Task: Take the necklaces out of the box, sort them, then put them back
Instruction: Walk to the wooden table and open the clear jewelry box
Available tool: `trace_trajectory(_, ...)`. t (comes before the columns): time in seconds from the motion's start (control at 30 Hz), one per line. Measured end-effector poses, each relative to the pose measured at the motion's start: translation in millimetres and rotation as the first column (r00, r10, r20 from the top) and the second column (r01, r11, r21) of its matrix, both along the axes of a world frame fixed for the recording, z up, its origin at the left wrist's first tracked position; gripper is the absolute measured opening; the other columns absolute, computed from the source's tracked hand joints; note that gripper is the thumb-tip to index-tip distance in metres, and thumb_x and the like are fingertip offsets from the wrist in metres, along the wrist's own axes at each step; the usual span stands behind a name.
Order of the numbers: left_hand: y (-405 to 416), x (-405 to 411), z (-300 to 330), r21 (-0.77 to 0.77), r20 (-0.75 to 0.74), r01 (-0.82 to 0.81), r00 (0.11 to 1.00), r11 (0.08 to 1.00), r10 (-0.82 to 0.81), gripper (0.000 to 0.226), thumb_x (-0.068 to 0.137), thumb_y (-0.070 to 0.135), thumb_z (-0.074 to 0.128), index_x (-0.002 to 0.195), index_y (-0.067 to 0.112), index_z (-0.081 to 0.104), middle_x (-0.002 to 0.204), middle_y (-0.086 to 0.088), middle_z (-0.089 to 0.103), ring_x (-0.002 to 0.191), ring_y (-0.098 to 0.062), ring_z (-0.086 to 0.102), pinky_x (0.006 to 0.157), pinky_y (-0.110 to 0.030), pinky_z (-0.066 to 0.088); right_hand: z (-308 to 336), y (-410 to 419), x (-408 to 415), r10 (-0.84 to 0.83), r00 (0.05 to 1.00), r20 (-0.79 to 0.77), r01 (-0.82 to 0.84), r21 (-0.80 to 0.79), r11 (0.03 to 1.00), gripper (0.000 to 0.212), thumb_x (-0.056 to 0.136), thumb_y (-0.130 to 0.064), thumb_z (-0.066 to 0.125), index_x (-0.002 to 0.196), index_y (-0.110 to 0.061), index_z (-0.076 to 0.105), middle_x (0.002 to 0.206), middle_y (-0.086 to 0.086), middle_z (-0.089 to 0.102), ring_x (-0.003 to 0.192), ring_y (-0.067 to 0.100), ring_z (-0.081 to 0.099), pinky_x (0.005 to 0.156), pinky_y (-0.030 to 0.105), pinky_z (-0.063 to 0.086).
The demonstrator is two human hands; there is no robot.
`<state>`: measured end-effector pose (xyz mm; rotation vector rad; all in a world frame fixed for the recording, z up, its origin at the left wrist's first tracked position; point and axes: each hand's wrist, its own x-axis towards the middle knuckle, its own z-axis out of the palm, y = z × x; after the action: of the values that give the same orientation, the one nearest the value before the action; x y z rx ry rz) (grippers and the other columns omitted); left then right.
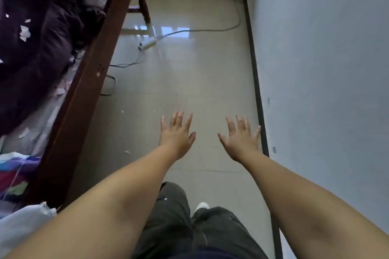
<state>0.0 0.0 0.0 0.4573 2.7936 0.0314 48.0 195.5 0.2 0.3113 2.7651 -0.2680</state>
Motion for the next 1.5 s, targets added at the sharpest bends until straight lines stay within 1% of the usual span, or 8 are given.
trace_trajectory(0.3, 35.8, -99.4, -0.6, 0.028, 0.017, -0.047, 0.999, 0.999, 0.046, 0.063, 0.096, 0.047, 0.023, 0.147, 0.024, -0.006, 0.159, -0.006, 0.0, 0.145, -0.022, -0.004, 0.113, -0.052, -0.006, -13.1, 35.6, -98.8, -0.029, 0.999, 0.014, 0.028, 0.033, 0.999, 0.063, 0.094, -0.055, 0.022, 0.149, -0.029, 0.003, 0.16, 0.007, 0.002, 0.146, 0.027, -0.004, 0.109, 0.065, 0.0)
trace_trajectory(0.6, 78.1, -308.2, 29.3, 0.057, -0.03, 0.029, 0.999, 0.998, -0.027, 0.061, 0.096, 0.046, 0.024, 0.148, 0.025, -0.002, 0.159, -0.007, 0.002, 0.145, -0.022, -0.004, 0.113, -0.053, -0.006, 20.0, 63.4, -293.7, -0.1, 0.993, -0.058, 0.098, -0.045, 0.994, 0.062, 0.095, -0.052, 0.025, 0.149, -0.028, 0.005, 0.16, 0.006, 0.001, 0.146, 0.025, -0.002, 0.113, 0.058, 0.003)
trace_trajectory(0.73, 107.0, -393.0, 35.4, 0.093, -0.023, -0.035, 0.999, 0.995, 0.037, 0.06, 0.096, 0.045, 0.025, 0.148, 0.026, 0.001, 0.158, -0.008, 0.005, 0.144, -0.023, -0.001, 0.113, -0.053, -0.004, 29.2, 93.7, -357.9, -0.128, 0.988, -0.081, 0.124, -0.056, 0.991, 0.061, 0.096, -0.05, 0.025, 0.149, -0.027, 0.007, 0.16, 0.007, 0.004, 0.146, 0.024, 0.002, 0.113, 0.055, 0.005)
trace_trajectory(0.93, 182.9, -507.0, 19.9, -0.002, -0.008, 0.147, 0.989, 0.989, -0.147, 0.06, 0.097, 0.048, 0.02, 0.147, 0.026, -0.004, 0.159, -0.007, -0.002, 0.145, -0.024, -0.007, 0.113, -0.054, -0.006, 18.4, 174.3, -467.4, -0.171, 0.984, -0.049, 0.17, -0.03, 0.985, 0.061, 0.096, -0.05, 0.025, 0.149, -0.027, 0.005, 0.16, 0.007, 0.002, 0.146, 0.025, 0.001, 0.113, 0.055, 0.008)
trace_trajectory(1.13, 276.3, -636.6, 26.8, 0.083, -0.01, 0.012, 1.0, 0.997, -0.011, 0.061, 0.097, 0.044, 0.025, 0.148, 0.025, -0.001, 0.159, -0.007, 0.001, 0.145, -0.022, -0.006, 0.114, -0.053, -0.003, 33.2, 273.1, -605.4, -0.098, 0.993, -0.058, 0.099, 0.011, 0.995, 0.061, 0.097, -0.048, 0.023, 0.15, -0.026, 0.003, 0.16, 0.007, 0.001, 0.146, 0.024, 0.001, 0.114, 0.053, 0.008)
trace_trajectory(1.23, 311.1, -690.7, 35.2, 0.127, 0.004, 0.002, 1.0, 0.992, -0.002, 0.061, 0.097, 0.044, 0.026, 0.148, 0.025, -0.001, 0.159, -0.007, 0.001, 0.145, -0.022, -0.005, 0.113, -0.052, -0.004, 42.5, 311.3, -671.7, -0.082, 0.996, -0.023, 0.083, 0.031, 0.996, 0.06, 0.098, -0.047, 0.023, 0.15, -0.026, 0.004, 0.159, 0.009, 0.002, 0.146, 0.025, 0.002, 0.114, 0.054, 0.009)
trace_trajectory(1.33, 325.2, -747.9, 36.4, 0.109, -0.017, 0.015, 1.0, 0.994, -0.013, 0.06, 0.097, 0.045, 0.026, 0.148, 0.025, -0.001, 0.159, -0.006, 0.001, 0.145, -0.022, -0.005, 0.113, -0.053, -0.005, 40.2, 325.3, -737.1, -0.069, 0.997, -0.022, 0.069, 0.007, 0.998, 0.06, 0.098, -0.047, 0.024, 0.15, -0.026, 0.004, 0.16, 0.008, 0.003, 0.146, 0.025, 0.001, 0.114, 0.054, 0.009)
trace_trajectory(1.5, 327.0, -862.7, 23.3, 0.09, 0.029, -0.094, 0.995, 0.992, 0.092, 0.059, 0.097, 0.044, 0.025, 0.148, 0.025, -0.001, 0.159, -0.006, 0.001, 0.145, -0.022, -0.005, 0.114, -0.053, -0.003, 28.1, 332.3, -861.0, 0.024, 0.999, -0.036, -0.024, -0.004, 1.0, 0.059, 0.097, -0.048, 0.024, 0.15, -0.027, 0.006, 0.16, 0.007, 0.002, 0.145, 0.024, 0.001, 0.114, 0.053, 0.008)
